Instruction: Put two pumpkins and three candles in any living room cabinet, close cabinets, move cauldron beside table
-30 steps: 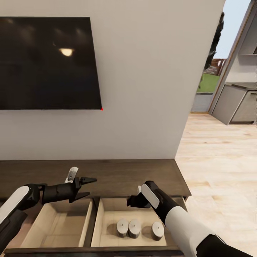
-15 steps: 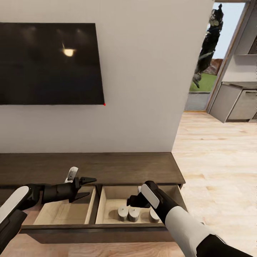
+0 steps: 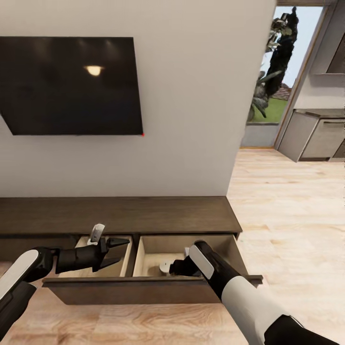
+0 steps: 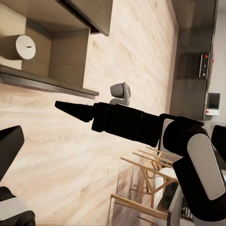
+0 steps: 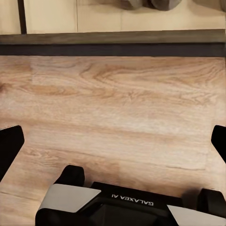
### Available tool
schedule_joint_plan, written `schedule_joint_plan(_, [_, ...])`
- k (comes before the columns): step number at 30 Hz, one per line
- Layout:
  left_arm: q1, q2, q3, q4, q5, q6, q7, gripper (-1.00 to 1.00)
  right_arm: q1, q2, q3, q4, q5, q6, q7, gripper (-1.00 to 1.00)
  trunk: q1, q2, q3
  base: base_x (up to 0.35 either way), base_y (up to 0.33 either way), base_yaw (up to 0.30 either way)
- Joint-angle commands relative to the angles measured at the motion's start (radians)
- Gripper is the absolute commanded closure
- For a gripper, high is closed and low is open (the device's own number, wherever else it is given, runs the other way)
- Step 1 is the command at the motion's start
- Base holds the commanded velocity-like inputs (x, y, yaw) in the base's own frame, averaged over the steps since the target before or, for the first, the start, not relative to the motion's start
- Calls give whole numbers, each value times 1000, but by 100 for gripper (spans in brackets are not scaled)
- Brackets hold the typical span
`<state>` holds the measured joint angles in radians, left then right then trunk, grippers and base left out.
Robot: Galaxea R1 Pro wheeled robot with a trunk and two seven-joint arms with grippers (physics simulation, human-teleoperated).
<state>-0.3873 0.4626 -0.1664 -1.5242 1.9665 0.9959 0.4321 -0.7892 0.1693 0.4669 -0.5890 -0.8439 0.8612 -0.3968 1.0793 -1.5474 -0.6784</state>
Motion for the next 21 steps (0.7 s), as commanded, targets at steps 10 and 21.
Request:
schedule_joint_plan(10, [-1,1,-1,-1,11,0,10,-100,-1,-1,4,-2,-11,1,-10,-100,-1,-1,-1,-299,0,0])
schedule_joint_plan(21, [-1,1,-2,1,10,0,11,-100,-1,-1,4,-1,-11,1,-10,-100,-1,-1,-1,-299,0,0])
